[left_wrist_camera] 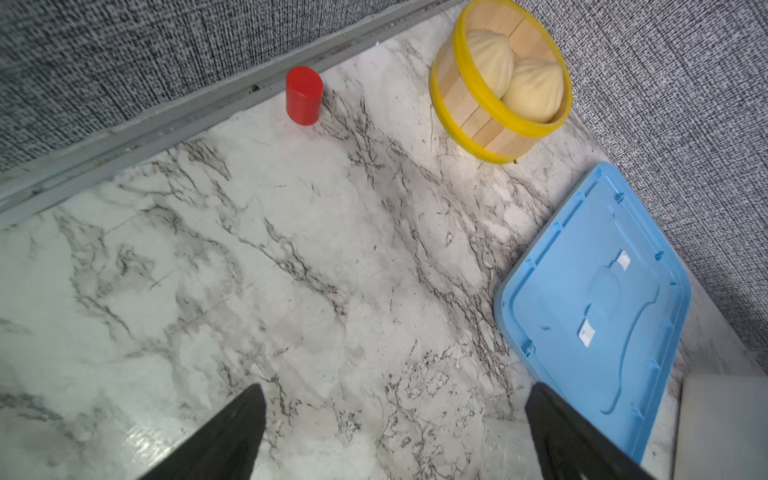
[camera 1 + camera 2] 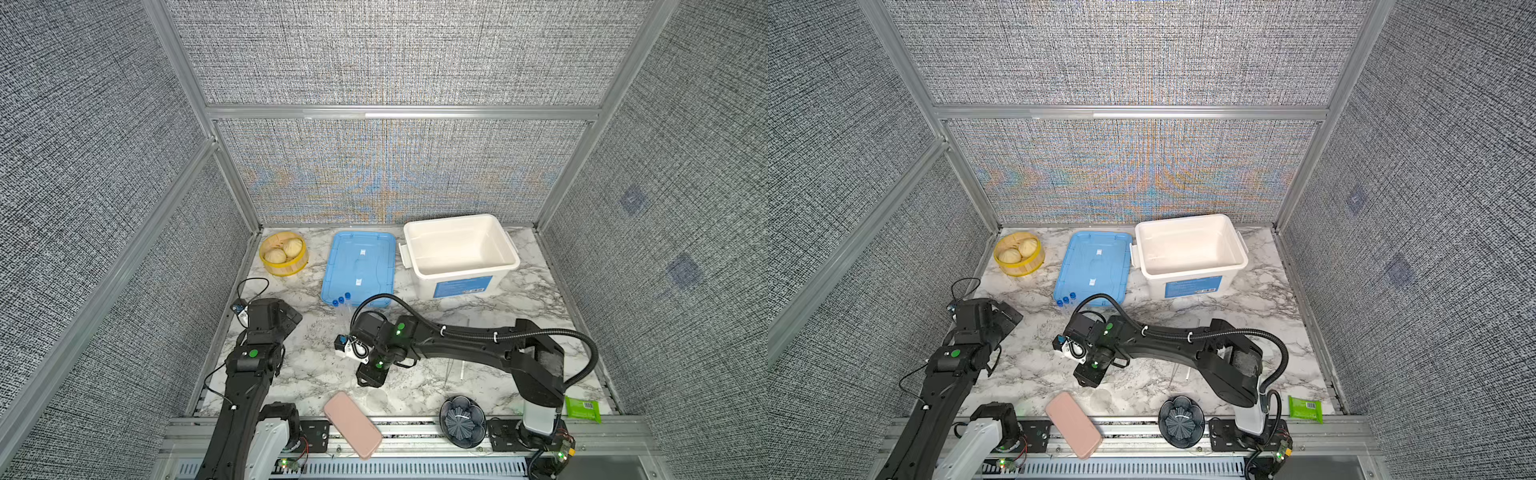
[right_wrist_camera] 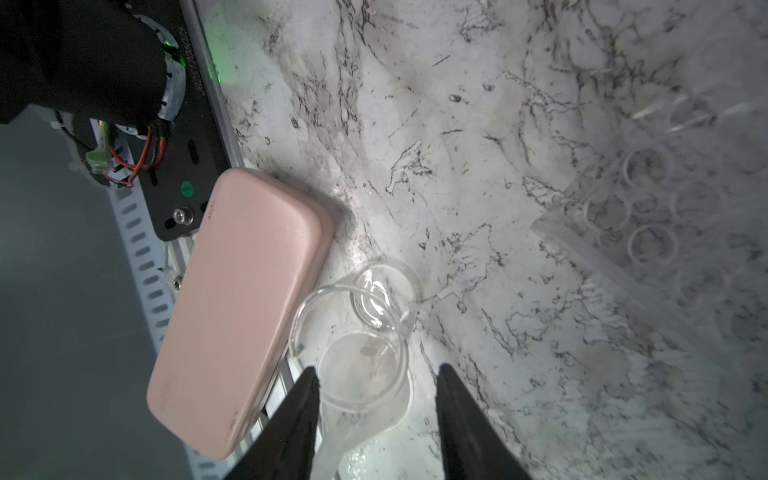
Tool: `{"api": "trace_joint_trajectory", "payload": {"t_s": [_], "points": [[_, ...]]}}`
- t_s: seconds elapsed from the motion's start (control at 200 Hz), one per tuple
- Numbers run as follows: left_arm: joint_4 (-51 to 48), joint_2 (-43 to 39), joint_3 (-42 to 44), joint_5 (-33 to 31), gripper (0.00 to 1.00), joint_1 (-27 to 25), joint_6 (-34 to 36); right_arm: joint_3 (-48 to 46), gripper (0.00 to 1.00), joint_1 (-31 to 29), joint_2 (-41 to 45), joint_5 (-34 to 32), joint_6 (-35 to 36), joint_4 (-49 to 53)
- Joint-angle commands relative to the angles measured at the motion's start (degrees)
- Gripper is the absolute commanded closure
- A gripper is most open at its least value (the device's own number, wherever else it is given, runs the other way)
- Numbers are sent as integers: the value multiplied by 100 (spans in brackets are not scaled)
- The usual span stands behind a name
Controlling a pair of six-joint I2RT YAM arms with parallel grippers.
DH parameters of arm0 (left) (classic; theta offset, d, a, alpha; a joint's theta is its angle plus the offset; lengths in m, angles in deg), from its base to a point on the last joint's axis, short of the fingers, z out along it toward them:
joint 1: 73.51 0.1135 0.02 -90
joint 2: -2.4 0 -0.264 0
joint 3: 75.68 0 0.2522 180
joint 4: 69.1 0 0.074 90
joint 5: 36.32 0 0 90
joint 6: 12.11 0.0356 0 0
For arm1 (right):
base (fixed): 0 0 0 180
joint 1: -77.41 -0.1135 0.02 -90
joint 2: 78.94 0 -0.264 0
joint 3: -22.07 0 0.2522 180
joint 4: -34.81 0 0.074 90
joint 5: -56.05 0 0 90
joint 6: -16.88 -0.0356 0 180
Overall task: Organize the chemistry lab equipment
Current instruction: 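Move the right gripper to the clear beaker while the left gripper reaches forward, then grasp the clear glass beaker with the right gripper and lift it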
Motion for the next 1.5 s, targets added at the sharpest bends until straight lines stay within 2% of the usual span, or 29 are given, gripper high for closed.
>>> {"api": "trace_joint_trajectory", "payload": {"t_s": [0.0, 0.505, 0.68, 0.855, 1.05, 1.496], "points": [[55, -55, 45, 199, 1, 56, -6, 140, 57, -26, -136, -238, 54, 110], [50, -270, 156, 331, 1, 216, -3, 316, 77, -101, -471, -508, 11, 243], [75, -288, 183, 333, 1, 238, -24, 359, 82, -186, -394, -756, 19, 345], [122, -306, 235, 343, 1, 246, -85, 216, 92, -206, -267, -801, -22, 301], [167, -313, 271, 371, 1, 241, -120, 58, 99, -202, -19, -838, -101, 189], [191, -424, 246, 403, 1, 247, -241, -334, 100, 117, 1185, -1133, -388, 208]]}}
